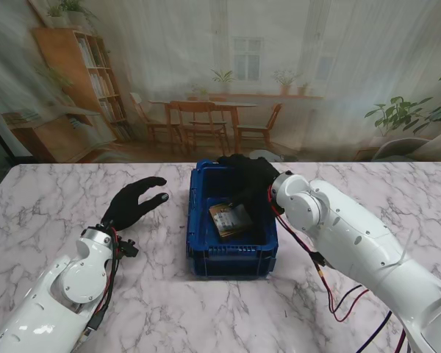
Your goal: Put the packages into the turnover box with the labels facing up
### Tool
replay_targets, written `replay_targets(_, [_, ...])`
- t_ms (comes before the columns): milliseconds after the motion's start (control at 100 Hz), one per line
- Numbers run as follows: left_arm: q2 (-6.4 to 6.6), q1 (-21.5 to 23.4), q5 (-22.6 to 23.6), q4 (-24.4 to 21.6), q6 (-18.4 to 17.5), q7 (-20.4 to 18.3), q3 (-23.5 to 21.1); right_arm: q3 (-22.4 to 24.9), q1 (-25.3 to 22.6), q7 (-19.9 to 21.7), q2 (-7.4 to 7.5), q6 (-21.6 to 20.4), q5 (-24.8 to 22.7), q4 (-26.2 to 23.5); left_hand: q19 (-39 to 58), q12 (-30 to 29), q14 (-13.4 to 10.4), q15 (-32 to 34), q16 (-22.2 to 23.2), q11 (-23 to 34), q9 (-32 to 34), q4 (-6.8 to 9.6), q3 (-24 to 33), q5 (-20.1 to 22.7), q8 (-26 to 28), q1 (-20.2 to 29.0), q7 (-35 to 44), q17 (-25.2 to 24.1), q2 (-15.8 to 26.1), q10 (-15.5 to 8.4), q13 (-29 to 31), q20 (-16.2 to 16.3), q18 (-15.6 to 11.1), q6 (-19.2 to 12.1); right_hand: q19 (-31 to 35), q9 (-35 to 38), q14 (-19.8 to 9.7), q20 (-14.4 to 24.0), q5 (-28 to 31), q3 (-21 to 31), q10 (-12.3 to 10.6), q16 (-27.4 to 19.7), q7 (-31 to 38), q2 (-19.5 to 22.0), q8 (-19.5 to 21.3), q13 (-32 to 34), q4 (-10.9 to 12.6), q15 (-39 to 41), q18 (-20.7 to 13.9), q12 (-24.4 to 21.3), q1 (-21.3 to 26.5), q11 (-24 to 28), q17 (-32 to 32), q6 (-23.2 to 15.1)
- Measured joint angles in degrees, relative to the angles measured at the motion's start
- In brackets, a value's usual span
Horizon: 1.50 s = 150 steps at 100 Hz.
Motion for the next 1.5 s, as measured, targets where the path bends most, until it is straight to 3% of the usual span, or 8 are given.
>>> replay_targets(240, [0.01, 0.0, 0.0, 0.0, 0.0, -0.1, 0.0, 2.4, -2.2, 0.3, 0.17, 1.0, 0.1, -2.3, 0.0, 0.0, 0.0, 0.0, 0.0, 0.0, 0.0, 0.00, 0.0, 0.0, 0.0, 0.0, 0.0, 0.0, 0.0, 0.0, 0.0, 0.0, 0.0, 0.0, -2.7, 0.0, 1.0, 0.0, 0.8, -6.3, 0.0, -1.5, -6.9, 7.8, 7.2, -2.2, 0.0, -4.9, 0.2, 0.0, 0.2, 0.0, -0.4, 0.7])
replay_targets(290, [0.02, 0.0, -0.1, 0.0, 0.0, -0.1, 0.0, 3.7, -3.2, 0.3, 0.23, 1.3, 0.1, -3.5, 0.0, 0.0, 0.0, 0.0, 0.0, 0.0, 0.0, 0.00, 0.0, 0.0, 0.0, 0.0, 0.0, 0.0, 0.0, 0.0, 0.0, 0.0, 0.0, 0.0, -3.0, 0.0, 1.0, 0.0, 0.8, -10.7, 0.0, -1.5, -7.0, 11.3, 8.0, -2.2, 0.2, -5.0, 0.7, 0.0, 2.4, 0.0, -0.5, 0.7])
replay_targets(340, [0.02, 0.0, -0.1, 0.0, 0.0, -0.2, 0.0, 5.4, -4.5, 0.6, 0.36, 1.6, 0.1, -5.1, 0.0, 0.0, 0.0, 0.0, 0.0, 0.0, 0.0, 0.00, 0.0, 0.0, 0.0, 0.0, 0.0, 0.0, 0.0, 0.0, 0.0, 0.0, 0.0, 0.0, -3.2, 0.0, 1.0, 0.2, 0.8, -20.3, 0.0, -1.5, -7.0, 16.1, 9.0, -2.2, 1.7, -5.1, 0.9, 0.0, 3.9, 0.0, -0.5, 0.7])
replay_targets(390, [0.03, 0.0, -0.1, 0.0, 0.0, -0.2, 0.0, 7.7, -6.3, 1.2, 0.60, 2.1, 0.2, -7.8, 0.0, 0.0, 0.0, 0.0, 0.0, 0.0, 0.0, 0.00, 0.0, 0.0, 0.0, 0.0, 0.0, 0.0, 0.0, 0.0, 0.0, 0.0, 0.0, 0.0, -3.3, 0.0, 1.0, 0.6, 0.8, -23.9, 0.0, -1.5, -7.0, 16.3, 9.6, -2.2, 3.0, -5.1, 0.9, 0.0, 3.8, 0.0, -0.5, 0.7])
replay_targets(760, [0.03, 0.1, 0.0, -0.1, 0.5, -0.1, 0.0, 20.4, -18.2, 3.9, 2.21, 2.2, 0.7, -24.3, 0.0, 0.0, 0.0, 0.0, 0.0, 0.0, 0.0, 0.00, 0.0, 0.0, 0.0, 0.0, 0.0, 0.0, 0.6, 0.0, 0.0, 0.6, 0.0, 0.0, -4.5, 0.0, 1.1, 1.4, 1.6, -24.0, 0.1, -1.5, -3.4, 18.4, 10.2, -2.8, 3.6, -6.2, 0.9, 0.7, 3.7, 1.5, -0.5, 0.7])
replay_targets(1020, [0.03, 0.1, -0.1, -0.2, 0.7, -0.2, -0.1, 29.0, -27.3, 2.5, 2.35, -0.4, 1.0, -32.3, 0.0, 0.0, 0.0, 0.0, 0.5, 0.0, 0.0, 0.00, 0.0, 0.0, 0.0, 0.0, 0.0, 0.0, 0.6, 0.0, 0.0, 0.6, 0.0, 0.0, -4.5, 0.0, 1.2, 3.2, 3.5, -24.8, 0.2, -1.5, -1.1, 20.5, 9.9, -2.7, 4.3, -6.2, 1.0, 2.7, 3.7, 5.3, 1.5, 0.7])
replay_targets(1210, [0.03, 0.2, -0.1, -0.3, 0.7, -0.1, -0.1, 34.1, -33.8, -0.6, 2.51, -2.2, -0.7, -35.9, 0.0, 0.0, 0.0, 0.0, 0.5, 0.0, 0.2, 0.00, 0.0, 0.0, 0.0, 0.0, 0.0, 0.0, 0.6, 0.0, 0.0, 0.6, 0.0, 0.0, -4.5, 0.0, 1.2, 3.6, 3.7, -24.7, 0.2, -1.5, 0.2, 20.4, 9.1, -2.6, 4.8, -6.2, 1.0, 2.8, 3.7, 5.8, 1.7, 0.7])
replay_targets(1500, [0.03, 0.2, -0.2, -0.3, 1.0, -0.4, 0.1, 38.1, -42.8, -9.3, 2.10, -4.3, -3.0, -36.3, 0.0, 0.0, 0.0, 0.0, 0.5, 0.0, 0.7, 0.00, 0.0, 0.0, 0.0, 0.0, 0.0, 0.0, 0.6, 0.0, 0.0, 0.7, 0.0, 0.0, -4.1, 0.0, 1.2, 4.2, 4.3, -25.5, 0.3, -1.5, 1.5, 20.4, 7.8, -2.0, 4.8, -6.1, 1.1, 3.0, 3.8, 7.1, 1.7, 0.7])
